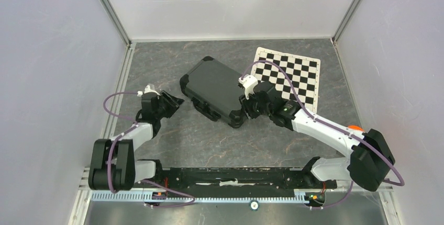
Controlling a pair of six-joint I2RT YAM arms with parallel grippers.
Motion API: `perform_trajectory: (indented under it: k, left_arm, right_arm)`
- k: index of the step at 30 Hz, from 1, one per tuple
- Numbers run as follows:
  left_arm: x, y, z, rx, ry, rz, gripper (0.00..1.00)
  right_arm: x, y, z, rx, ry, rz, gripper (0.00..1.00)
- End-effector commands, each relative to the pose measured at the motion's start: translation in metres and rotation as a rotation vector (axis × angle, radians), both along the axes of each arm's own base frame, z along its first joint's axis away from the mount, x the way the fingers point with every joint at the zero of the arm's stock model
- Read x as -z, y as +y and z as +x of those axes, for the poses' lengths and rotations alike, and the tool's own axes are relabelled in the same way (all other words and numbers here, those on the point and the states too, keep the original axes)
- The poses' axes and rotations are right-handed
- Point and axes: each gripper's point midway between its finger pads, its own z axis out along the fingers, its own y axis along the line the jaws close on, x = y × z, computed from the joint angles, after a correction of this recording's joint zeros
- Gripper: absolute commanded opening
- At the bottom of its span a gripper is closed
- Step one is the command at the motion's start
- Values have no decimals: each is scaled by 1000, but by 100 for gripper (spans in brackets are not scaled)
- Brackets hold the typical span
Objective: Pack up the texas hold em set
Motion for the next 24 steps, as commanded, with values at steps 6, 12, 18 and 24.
perform_trajectory:
  k: [6,12,18,24]
  left_arm:
    - [-2,3,38,76,-53,-196,18]
    - [17,-13,45,158,-2,-267,6]
    - [29,-27,43,190,26,-290,5]
    - [43,-57,42,262,73,-299,8]
  right_arm:
    - [-21,21,28,31,-42,13,11]
    - [-25,41,56,12,-38,-53,0]
    - [12,56,51,-65,73,-96,0]
    - [43,48,43,-56,137,-133,0]
